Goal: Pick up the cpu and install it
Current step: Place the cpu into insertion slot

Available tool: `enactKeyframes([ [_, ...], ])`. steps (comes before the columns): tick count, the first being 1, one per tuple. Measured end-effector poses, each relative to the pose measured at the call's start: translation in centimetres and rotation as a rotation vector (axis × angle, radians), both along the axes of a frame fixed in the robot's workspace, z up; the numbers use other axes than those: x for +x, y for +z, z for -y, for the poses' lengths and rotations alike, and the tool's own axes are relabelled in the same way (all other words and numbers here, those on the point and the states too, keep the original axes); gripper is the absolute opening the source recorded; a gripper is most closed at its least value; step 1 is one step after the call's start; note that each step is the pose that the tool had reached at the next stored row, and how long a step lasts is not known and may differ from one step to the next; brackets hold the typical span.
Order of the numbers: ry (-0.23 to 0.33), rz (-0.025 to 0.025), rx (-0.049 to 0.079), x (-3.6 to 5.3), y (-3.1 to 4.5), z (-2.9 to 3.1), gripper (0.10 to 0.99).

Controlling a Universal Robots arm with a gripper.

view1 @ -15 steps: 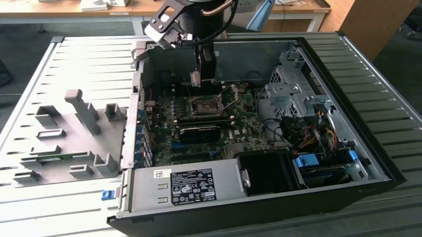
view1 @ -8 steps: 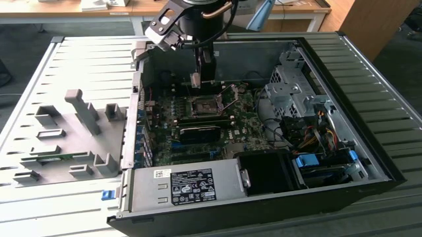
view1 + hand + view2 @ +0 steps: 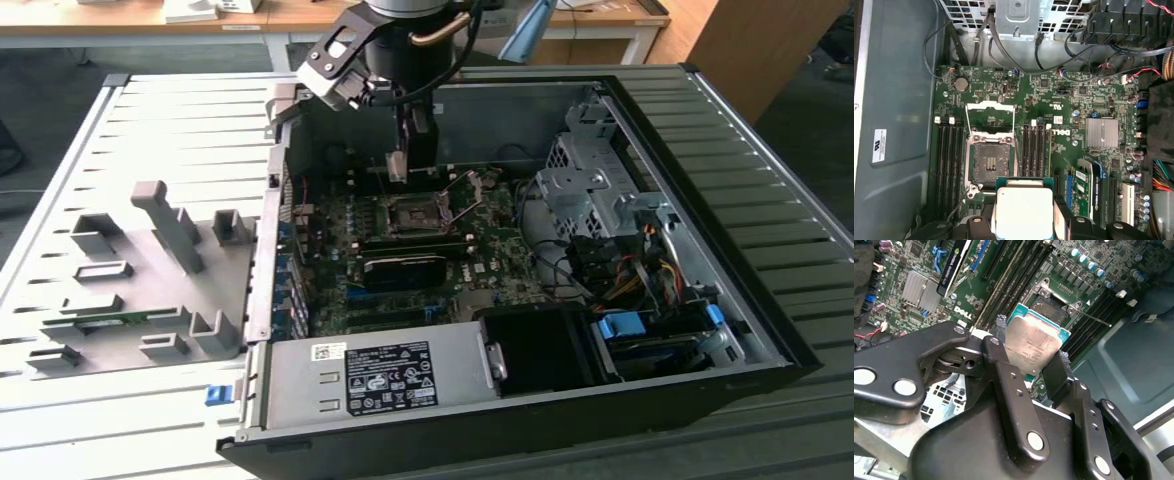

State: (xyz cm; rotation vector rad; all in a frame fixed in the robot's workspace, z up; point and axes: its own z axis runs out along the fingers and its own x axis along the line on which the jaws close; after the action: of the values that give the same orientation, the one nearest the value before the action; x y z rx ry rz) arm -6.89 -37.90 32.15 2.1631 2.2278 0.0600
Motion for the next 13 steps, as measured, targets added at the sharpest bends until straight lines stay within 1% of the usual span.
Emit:
enactKeyframes([
  [13,0.000,0.0000,0.000,0.08,-0.78,0.00,0.541],
])
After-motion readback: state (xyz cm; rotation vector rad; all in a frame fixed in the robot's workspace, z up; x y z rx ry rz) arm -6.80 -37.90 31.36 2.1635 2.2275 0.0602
